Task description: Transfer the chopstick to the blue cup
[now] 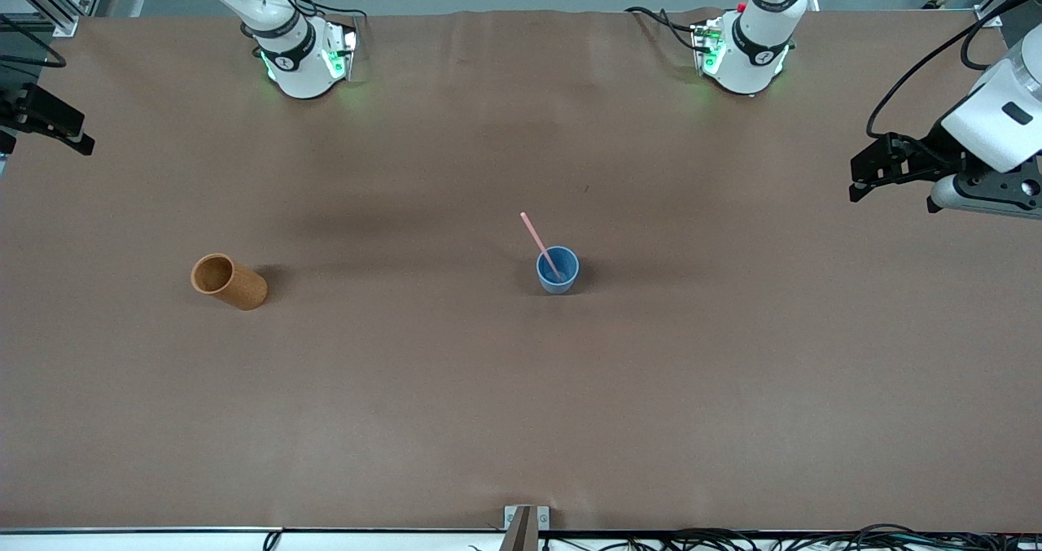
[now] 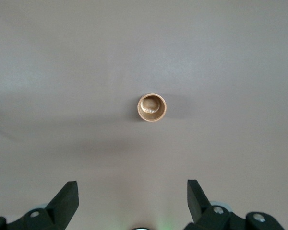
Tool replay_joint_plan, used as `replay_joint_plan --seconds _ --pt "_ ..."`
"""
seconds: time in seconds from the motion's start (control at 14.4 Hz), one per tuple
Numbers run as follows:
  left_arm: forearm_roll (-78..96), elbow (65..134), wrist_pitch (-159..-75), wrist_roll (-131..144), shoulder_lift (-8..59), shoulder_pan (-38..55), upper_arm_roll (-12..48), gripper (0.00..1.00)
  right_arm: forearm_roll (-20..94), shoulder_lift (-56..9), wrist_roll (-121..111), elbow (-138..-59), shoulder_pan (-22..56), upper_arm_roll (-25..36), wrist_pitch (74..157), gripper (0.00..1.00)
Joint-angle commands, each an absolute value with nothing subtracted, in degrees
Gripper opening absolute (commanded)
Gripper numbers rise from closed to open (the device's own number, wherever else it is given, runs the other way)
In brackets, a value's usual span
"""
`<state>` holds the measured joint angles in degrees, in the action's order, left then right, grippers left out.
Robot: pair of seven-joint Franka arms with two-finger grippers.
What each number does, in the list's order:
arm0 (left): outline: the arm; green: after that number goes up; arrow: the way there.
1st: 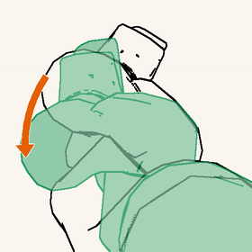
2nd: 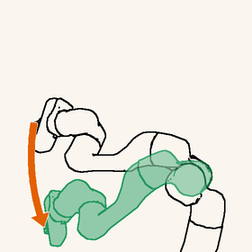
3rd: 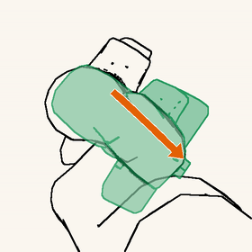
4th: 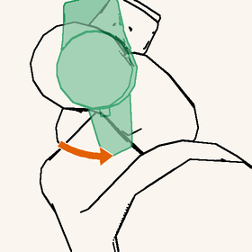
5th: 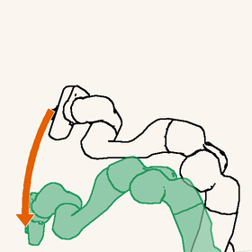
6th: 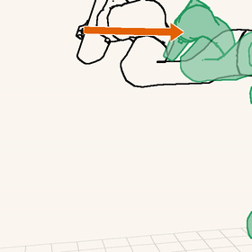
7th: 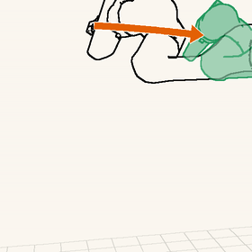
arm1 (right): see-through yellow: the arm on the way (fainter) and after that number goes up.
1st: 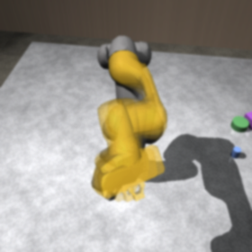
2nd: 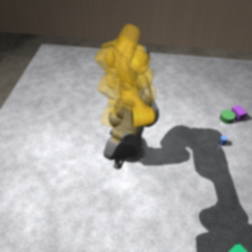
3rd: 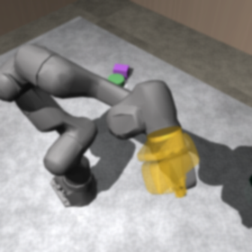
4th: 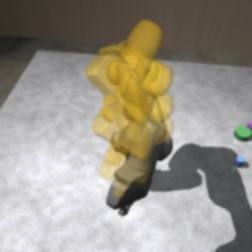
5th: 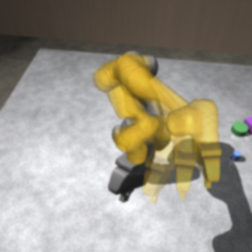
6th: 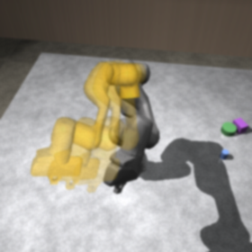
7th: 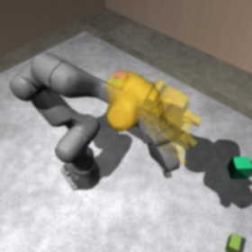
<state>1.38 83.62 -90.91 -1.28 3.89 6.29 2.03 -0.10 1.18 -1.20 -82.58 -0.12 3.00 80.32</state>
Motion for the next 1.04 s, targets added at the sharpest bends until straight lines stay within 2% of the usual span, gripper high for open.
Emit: replay_joint_plan --seconds 0.0,0.97 --pt "0.7 82.53 -90.35 -2.29 3.87 5.98 2.2 1.0 1.32 1.49 -2.46 -83.4 -1.58 2.64 80.51 1.0" --pt "0.7 82.53 -90.35 -2.29 3.96 6.06 2.2 1.0 0.44 1.58 -2.37 -84.11 -1.23 2.37 80.95 1.0"
